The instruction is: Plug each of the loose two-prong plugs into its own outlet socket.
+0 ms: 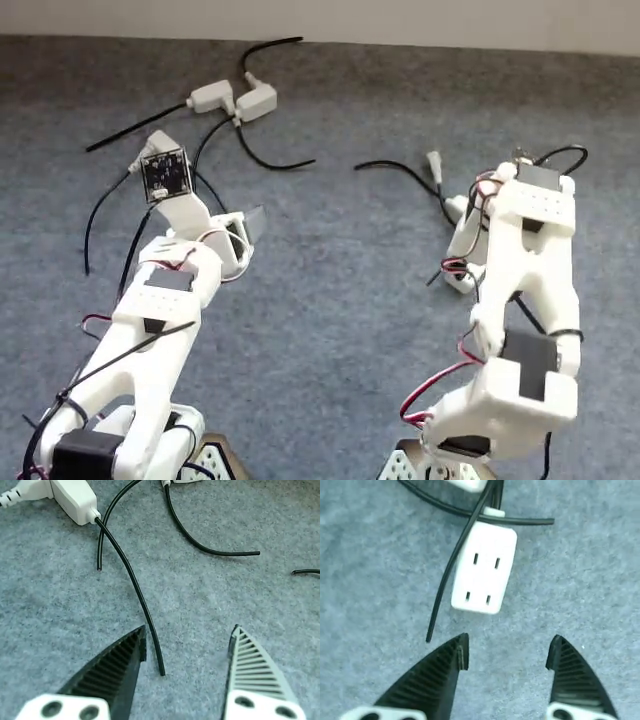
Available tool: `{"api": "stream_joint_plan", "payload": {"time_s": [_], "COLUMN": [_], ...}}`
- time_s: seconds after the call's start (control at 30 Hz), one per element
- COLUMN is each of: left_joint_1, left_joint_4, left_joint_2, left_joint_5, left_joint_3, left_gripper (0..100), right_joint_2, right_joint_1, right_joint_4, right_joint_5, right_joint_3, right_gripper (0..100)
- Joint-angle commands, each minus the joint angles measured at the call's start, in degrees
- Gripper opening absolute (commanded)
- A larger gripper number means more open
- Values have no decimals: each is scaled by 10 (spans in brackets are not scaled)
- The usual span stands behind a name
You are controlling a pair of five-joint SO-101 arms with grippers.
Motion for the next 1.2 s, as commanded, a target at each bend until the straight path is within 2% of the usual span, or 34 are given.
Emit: {"api": "stream_joint_plan", "payload": {"time_s": [0.0,0.37,0.53,0.67,0.9,0.97,1.1,1.17], "left_joint_1": [11,11,11,11,12,12,12,12], "left_joint_4": [-13,-13,-13,-13,-13,-13,-13,-13], "left_joint_2": [-17,-17,-17,-17,-17,-17,-17,-17], "left_joint_5": [0,0,0,0,0,0,0,0], "left_joint_3": [-2,-4,-4,-4,-4,-4,-4,-4], "left_gripper": [267,267,267,267,267,267,267,267], "right_joint_2": [16,36,43,87,159,166,165,165], "right_joint_1": [2,-23,-38,-36,-12,0,15,16], "right_joint_4": [-46,-134,-143,-141,-138,-138,-103,-57], "right_joint_5": [-29,-41,-42,-77,-68,-55,-27,-10], "right_joint_3": [-24,-26,-22,-26,-52,-63,-101,-145], "right_gripper": [253,253,253,253,252,225,70,53]}}
